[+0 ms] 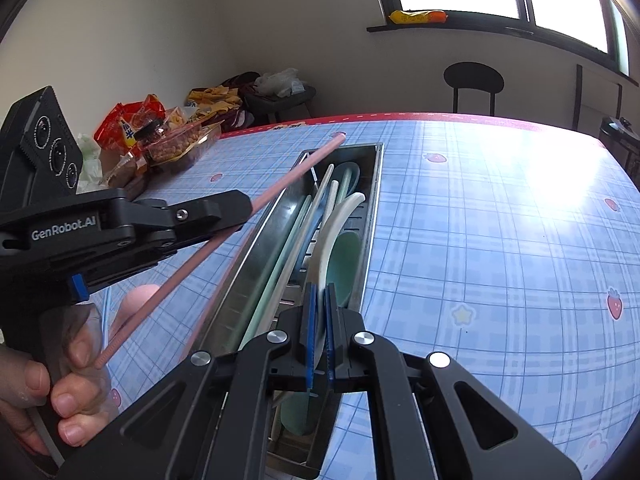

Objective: Organize utensils
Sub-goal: 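Lower both utensils into the steel tray and open both tools, then move both open tools back over the remaining utensils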

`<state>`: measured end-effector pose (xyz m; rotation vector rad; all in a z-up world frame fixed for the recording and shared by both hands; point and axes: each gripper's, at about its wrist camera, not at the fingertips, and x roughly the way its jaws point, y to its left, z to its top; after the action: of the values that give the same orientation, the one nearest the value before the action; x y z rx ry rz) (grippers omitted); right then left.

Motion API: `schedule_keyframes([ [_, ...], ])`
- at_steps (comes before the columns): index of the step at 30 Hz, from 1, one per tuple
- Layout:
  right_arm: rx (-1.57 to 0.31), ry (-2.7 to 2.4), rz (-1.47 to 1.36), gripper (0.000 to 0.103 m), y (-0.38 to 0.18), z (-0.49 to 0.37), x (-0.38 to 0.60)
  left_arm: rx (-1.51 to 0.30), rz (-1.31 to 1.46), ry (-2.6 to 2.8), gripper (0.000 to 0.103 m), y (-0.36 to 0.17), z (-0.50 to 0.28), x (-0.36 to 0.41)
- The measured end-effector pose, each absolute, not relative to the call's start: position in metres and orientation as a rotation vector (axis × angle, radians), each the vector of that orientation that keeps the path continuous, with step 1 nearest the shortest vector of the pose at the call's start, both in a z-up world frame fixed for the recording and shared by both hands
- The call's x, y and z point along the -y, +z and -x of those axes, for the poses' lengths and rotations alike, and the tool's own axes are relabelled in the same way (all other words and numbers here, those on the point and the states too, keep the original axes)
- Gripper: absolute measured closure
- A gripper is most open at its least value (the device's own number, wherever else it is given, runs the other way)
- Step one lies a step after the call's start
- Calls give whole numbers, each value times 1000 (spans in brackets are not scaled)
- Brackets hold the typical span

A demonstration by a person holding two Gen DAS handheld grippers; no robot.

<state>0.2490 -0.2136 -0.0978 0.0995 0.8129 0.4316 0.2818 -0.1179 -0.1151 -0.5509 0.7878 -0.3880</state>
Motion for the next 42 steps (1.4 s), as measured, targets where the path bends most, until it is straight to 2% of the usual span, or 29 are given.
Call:
schedule_keyframes([
  [25,-865,443,-65,97,-108,-257,194,-841,607,-278,93,-137,-307,123],
  [26,-863,442,-64,97,-107,-256,194,-842,606,-278,90,-137,-308,124],
  [27,-859,444,-66,94,-106,-256,193,-843,605,-281,85,-137,-308,124],
  [34,-787,445,-77,75,-87,-245,198,-798,542,-298,83,-120,-304,119],
  [35,-774,449,-84,73,-84,-243,199,-788,531,-296,80,-116,-302,116],
  [39,-733,441,-80,54,-75,-238,201,-738,481,-279,70,-97,-289,102],
  [41,-718,437,-86,45,-72,-236,202,-713,445,-267,56,-88,-280,94],
  [42,-712,433,-88,37,-71,-235,203,-699,425,-261,49,-83,-276,90],
])
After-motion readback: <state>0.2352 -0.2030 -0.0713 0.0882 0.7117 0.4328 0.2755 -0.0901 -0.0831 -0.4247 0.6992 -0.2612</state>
